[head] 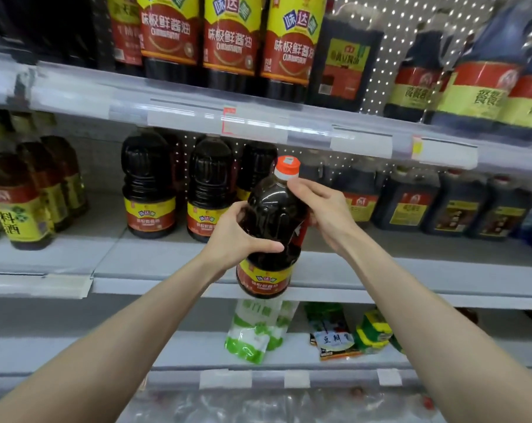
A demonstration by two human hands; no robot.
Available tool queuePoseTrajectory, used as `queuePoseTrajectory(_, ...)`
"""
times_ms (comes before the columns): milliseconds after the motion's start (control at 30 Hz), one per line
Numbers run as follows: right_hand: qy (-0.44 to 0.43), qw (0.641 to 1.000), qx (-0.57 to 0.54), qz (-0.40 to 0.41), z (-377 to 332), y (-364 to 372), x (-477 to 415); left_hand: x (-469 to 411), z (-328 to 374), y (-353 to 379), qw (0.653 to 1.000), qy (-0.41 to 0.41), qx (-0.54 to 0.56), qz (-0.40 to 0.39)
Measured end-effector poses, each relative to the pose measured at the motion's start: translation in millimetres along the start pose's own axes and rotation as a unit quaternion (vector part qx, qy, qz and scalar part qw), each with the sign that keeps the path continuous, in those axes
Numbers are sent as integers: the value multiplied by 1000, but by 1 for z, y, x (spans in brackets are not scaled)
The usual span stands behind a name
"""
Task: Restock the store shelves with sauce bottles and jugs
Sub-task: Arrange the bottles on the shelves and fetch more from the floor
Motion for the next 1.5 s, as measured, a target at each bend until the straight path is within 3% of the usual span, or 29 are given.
queuePoseTrajectory(300, -7, 999, -30, -18, 18, -8, -59, -43, -3, 10, 999, -28, -6, 35)
queuePoseTrajectory(933, -13, 994, -83, -66, 63, -15, -94, -68, -40, 24, 998, -26, -18, 63)
queuePoseTrajectory(1133, -32, 994, -93, -50, 76, -12, -86, -58, -51, 30, 999, -38, 26, 17)
queuePoseTrajectory(1300, 42, 998, -38, -23, 131, -19, -55, -37, -68, 33, 996, -40, 74, 14)
queuePoseTrajectory(1500, 57, 994, -86, -25, 158, -15, -37, -37, -77, 31, 996, -45, 80, 18)
Point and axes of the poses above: each hand's wrist, its own x-axis away from the middle knuckle, its own y-axis out of the palm, z = x × y, the point moved 4 cm from there along -x, towards the middle knuckle, and after that the axes turned 9 degrees about -x, right-handed, at the moved point
